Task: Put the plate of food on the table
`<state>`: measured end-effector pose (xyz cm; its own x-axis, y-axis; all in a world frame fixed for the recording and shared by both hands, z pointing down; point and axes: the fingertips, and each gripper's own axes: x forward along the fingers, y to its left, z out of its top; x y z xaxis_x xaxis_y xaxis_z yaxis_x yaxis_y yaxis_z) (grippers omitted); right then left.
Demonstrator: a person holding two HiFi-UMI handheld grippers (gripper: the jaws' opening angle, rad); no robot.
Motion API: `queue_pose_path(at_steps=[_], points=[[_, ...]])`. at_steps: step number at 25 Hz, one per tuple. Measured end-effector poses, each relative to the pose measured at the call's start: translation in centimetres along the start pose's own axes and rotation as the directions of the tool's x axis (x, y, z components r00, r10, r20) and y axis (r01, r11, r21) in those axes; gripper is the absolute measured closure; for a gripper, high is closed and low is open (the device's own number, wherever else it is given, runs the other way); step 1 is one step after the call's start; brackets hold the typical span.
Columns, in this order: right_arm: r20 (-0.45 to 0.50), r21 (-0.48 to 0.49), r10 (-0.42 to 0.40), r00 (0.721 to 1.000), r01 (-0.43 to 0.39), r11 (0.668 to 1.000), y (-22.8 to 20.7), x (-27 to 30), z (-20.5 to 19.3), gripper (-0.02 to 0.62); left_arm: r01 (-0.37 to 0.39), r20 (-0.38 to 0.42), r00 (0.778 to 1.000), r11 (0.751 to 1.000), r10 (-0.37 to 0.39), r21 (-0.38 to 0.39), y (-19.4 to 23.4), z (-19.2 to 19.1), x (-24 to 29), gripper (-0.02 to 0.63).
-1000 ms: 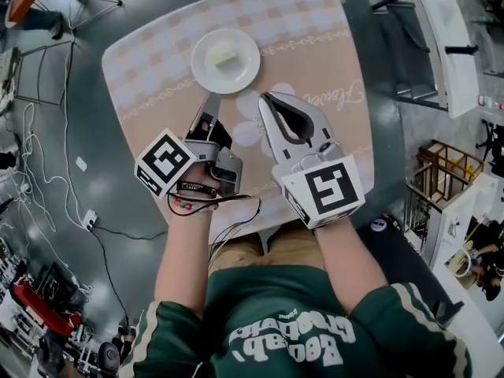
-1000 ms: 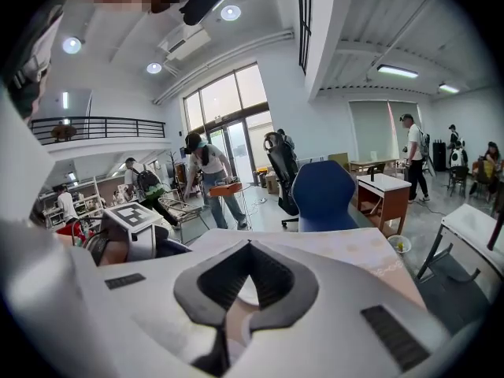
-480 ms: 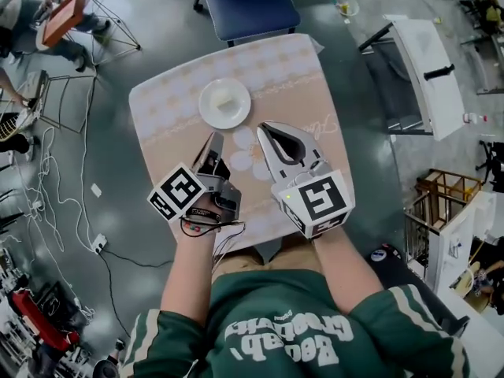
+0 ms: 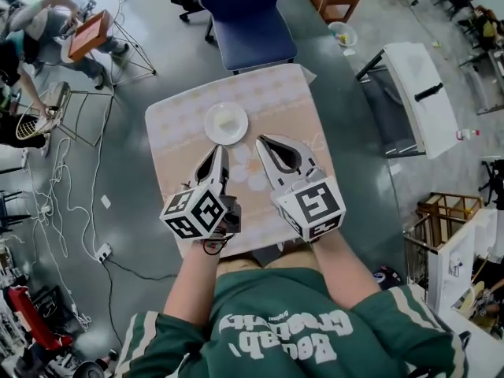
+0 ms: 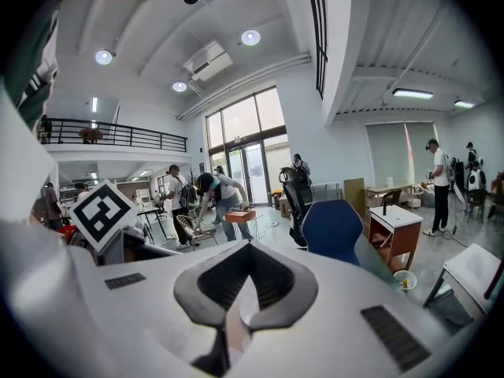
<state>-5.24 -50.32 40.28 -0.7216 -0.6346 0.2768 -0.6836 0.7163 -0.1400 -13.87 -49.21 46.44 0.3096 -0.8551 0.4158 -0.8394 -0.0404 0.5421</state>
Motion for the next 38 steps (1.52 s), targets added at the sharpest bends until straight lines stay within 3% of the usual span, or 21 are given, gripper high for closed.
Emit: queue_pose_path(at_steps=[3,7,14,18,22,32,38], points=[[0.029,-0.015,0.027,0.999,-0.026,1.0,0.6,-1.5,1.7,0.58,-0.013,0.049,0.999,0.985,0.005,0.17,-2.9,1.8,-1.2,0.6],[0.053,-0.044,0.069,0.996,-0.066,0.997,1.7,-3.6,3.6,0.58,-0.053,0.11,0.994,0.934,0.015,0.352,-6.2,3.6,-3.6,0.598],[0.104,-0.108,0.143,0.984,-0.132,0.985,2.8,-6.7,6.8,0.58,-0.172,0.232,0.972,0.781,0.036,0.6,-11.3,5.9,-7.1,0.598],[0.13,-0.146,0.187,0.974,-0.168,0.975,3.4,-8.6,8.1,0.58,-0.224,0.293,0.956,0.721,0.03,0.656,-13.9,6.7,-9.5,0.598],[0.139,-0.19,0.212,0.967,-0.184,0.964,4.3,-10.9,8.2,0.58,-0.294,0.368,0.93,0.613,0.006,0.733,-16.5,6.5,-12.1,0.598],[0.241,-0.242,0.271,0.932,-0.213,0.947,5.5,-16.7,8.8,0.58,-0.366,0.447,0.894,0.527,-0.028,0.767,-21.1,4.2,-16.7,0.598],[0.242,-0.272,0.257,0.936,-0.189,0.944,4.8,-18.1,8.1,0.58,-0.378,0.473,0.88,0.525,-0.053,0.762,-22.7,3.2,-17.2,0.598]])
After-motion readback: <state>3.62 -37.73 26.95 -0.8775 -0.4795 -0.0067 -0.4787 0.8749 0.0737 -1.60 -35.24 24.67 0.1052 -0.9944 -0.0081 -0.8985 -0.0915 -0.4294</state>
